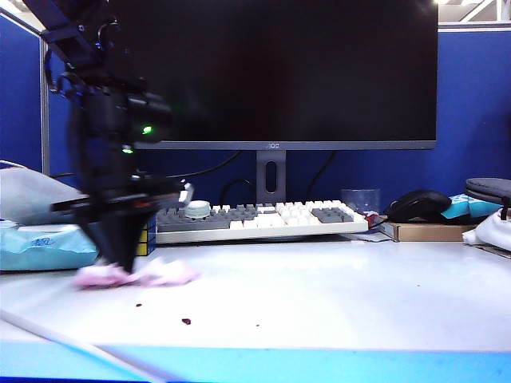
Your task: Use the wet wipes on the table to wipe the cherry juice off the table, then put the wipes back on the table.
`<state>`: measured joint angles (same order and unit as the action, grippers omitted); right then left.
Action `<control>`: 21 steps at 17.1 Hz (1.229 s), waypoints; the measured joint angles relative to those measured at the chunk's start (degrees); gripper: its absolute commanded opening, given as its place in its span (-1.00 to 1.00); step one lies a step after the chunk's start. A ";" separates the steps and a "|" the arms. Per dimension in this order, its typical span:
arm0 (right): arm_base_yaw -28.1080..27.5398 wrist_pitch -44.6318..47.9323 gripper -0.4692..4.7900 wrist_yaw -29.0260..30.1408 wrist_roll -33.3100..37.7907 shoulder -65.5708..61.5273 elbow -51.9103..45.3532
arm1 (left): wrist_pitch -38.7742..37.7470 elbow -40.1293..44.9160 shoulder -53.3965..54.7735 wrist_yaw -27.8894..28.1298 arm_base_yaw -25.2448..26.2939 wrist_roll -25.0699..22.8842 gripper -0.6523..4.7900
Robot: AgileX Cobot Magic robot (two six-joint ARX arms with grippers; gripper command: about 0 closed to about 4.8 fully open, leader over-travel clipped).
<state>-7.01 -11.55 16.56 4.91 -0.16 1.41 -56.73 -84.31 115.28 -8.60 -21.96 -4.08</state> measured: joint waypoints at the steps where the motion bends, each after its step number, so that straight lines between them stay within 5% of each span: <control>1: 0.00 -0.02 -0.82 0.00 0.00 0.00 0.00 | -0.57 0.44 -0.26 -1.46 0.09 -0.04 -0.78; 3: 0.00 0.00 -0.82 0.00 0.00 0.00 0.00 | 1.20 1.16 -0.20 -9.42 0.22 0.15 -0.78; 5: 0.00 -0.02 -0.82 0.00 0.00 0.00 0.00 | 12.31 1.18 0.00 -20.35 -0.87 3.02 -0.78; 7: 0.00 0.00 -0.82 0.00 0.00 0.00 0.00 | 15.30 0.92 -0.02 -21.20 -1.57 4.46 -0.78; 8: 0.00 -0.02 -0.82 0.00 0.00 0.00 0.00 | 13.99 0.94 -0.02 -17.57 -1.73 4.46 -0.78; 11: 0.00 -0.02 -0.82 0.02 0.00 0.00 0.00 | 6.49 0.94 -0.72 5.25 -1.42 -0.22 -0.78; 14: 0.00 0.00 -0.82 0.00 0.00 0.00 0.00 | 6.25 1.44 -1.03 9.66 -1.05 -1.46 -0.78; 19: 0.02 -0.02 -0.82 0.00 0.00 0.00 0.00 | 1.38 2.34 0.09 -16.81 -4.02 -3.43 -0.78; 21: 0.02 0.00 -0.82 0.00 0.00 0.00 0.00 | 2.03 2.25 0.00 -21.16 -5.03 -4.55 -0.78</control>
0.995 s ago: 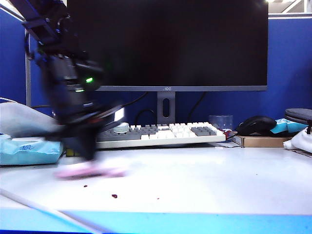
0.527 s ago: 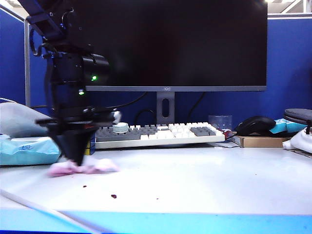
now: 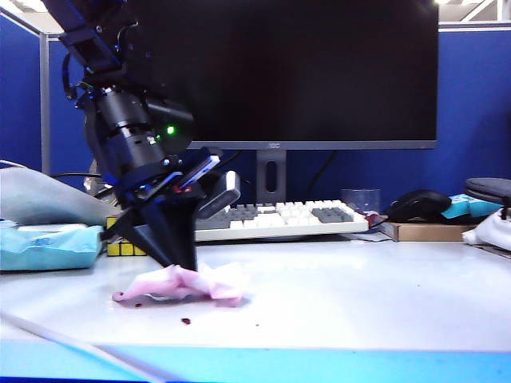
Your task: Use the wet wipes on the table to wipe the cherry juice off the table, then put the wipes back on the table.
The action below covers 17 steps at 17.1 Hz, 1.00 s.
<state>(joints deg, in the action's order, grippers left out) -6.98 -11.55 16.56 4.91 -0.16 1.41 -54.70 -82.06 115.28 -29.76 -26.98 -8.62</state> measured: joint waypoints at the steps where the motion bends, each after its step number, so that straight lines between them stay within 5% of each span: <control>1: 0.00 0.00 -0.82 0.00 0.00 0.00 0.00 | 1.46 -0.02 0.00 2.64 -0.20 -0.17 -0.78; 8: -0.02 -0.02 -0.82 0.00 0.00 0.00 0.00 | 11.87 -1.46 1.14 37.29 1.55 0.55 -0.78; 11: -0.02 -0.02 -0.82 0.00 0.00 0.00 0.00 | 20.33 -1.68 2.10 41.33 2.58 2.29 -0.78; 13: -0.02 -0.02 -0.82 0.00 0.00 0.00 0.00 | 25.16 -1.86 2.58 35.04 2.93 4.83 -0.78; 17: 0.00 0.00 -0.82 0.00 0.00 0.00 0.00 | 29.90 -1.18 4.46 6.49 0.92 9.46 -0.78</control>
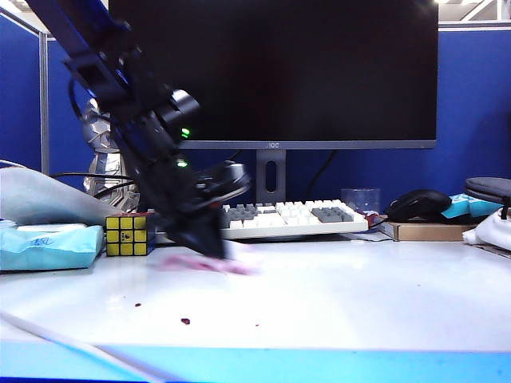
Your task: Use the wet wipes on the table to wipe the cherry juice off the table, then put the wipes back on the table.
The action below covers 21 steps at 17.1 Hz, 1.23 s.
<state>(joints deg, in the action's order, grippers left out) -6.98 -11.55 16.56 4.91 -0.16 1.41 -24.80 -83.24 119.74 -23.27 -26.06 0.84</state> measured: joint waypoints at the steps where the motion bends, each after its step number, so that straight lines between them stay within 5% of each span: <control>1: -0.02 -0.02 -0.82 0.00 0.00 0.00 0.00 | 0.22 0.02 0.24 -1.64 -0.42 0.31 -0.78; 11: 0.00 -0.02 -0.82 0.00 0.02 0.00 0.00 | 2.08 -1.31 0.57 32.46 4.24 -3.39 -0.78; 14: -0.02 0.00 -0.82 0.00 0.00 0.00 0.00 | 2.95 -1.51 0.70 32.72 6.54 -2.84 -0.78; 16: 0.00 0.00 -0.82 0.00 0.00 0.00 0.00 | 3.61 -1.90 0.92 28.68 6.93 -1.57 -0.78; 21: 0.00 -0.02 -0.82 0.00 0.00 0.00 0.00 | 2.71 -3.96 2.23 -7.80 2.03 1.22 -0.78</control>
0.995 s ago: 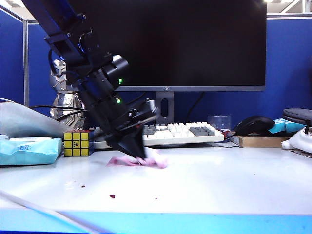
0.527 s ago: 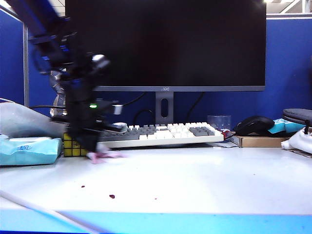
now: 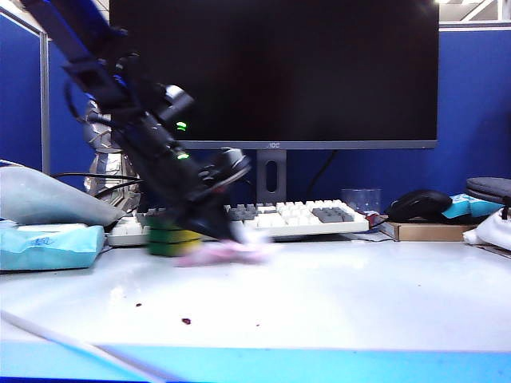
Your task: Use the wet wipes on the table to wipe the cherry juice off the table, then put the wipes back on the table.
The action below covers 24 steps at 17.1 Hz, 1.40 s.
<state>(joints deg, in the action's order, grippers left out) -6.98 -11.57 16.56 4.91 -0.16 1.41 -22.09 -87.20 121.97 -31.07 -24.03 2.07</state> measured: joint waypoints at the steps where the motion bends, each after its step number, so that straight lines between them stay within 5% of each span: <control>1: 0.00 0.00 -0.82 0.00 0.00 0.00 0.00 | -3.17 0.28 0.46 -5.03 -1.03 0.22 -0.78; 4: -0.02 0.00 -0.82 0.00 0.00 0.00 0.00 | -15.76 0.35 -0.07 -4.37 -1.62 -2.23 -0.78; 6: -0.02 0.02 -0.82 0.00 0.00 0.00 0.00 | -22.71 -0.24 -1.55 7.50 -1.70 -5.73 -0.78; 9: 0.00 0.02 -0.82 0.00 0.00 0.00 0.00 | -23.41 -0.96 -2.71 24.98 -0.70 -7.72 -0.78; 12: -0.02 0.02 -0.82 0.00 0.00 0.00 0.00 | -22.67 -1.11 -2.82 29.05 0.79 -7.85 -0.78; 14: -0.02 0.02 -0.82 0.00 0.00 0.00 0.00 | -21.62 -0.92 -2.93 22.97 1.77 -7.61 -0.78; 16: -0.02 0.02 -0.82 0.02 0.00 0.00 0.00 | -15.96 0.07 -1.86 5.51 2.19 -5.09 -0.78; 20: 0.00 0.02 -0.82 0.00 0.00 0.00 0.00 | -12.39 0.33 -1.90 -18.05 -0.85 -3.52 -0.78; 22: 0.00 0.02 -0.82 0.00 0.00 0.00 -0.02 | -14.53 0.33 -2.05 -18.64 -2.40 -4.42 -0.78; 24: 0.00 0.02 -0.82 0.00 0.00 0.00 0.00 | -19.63 0.35 -2.71 -12.31 -3.19 -6.25 -0.78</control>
<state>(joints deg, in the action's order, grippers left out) -6.98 -11.55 16.56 4.91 -0.16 1.41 -41.71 -86.85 119.26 -43.38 -27.22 -4.19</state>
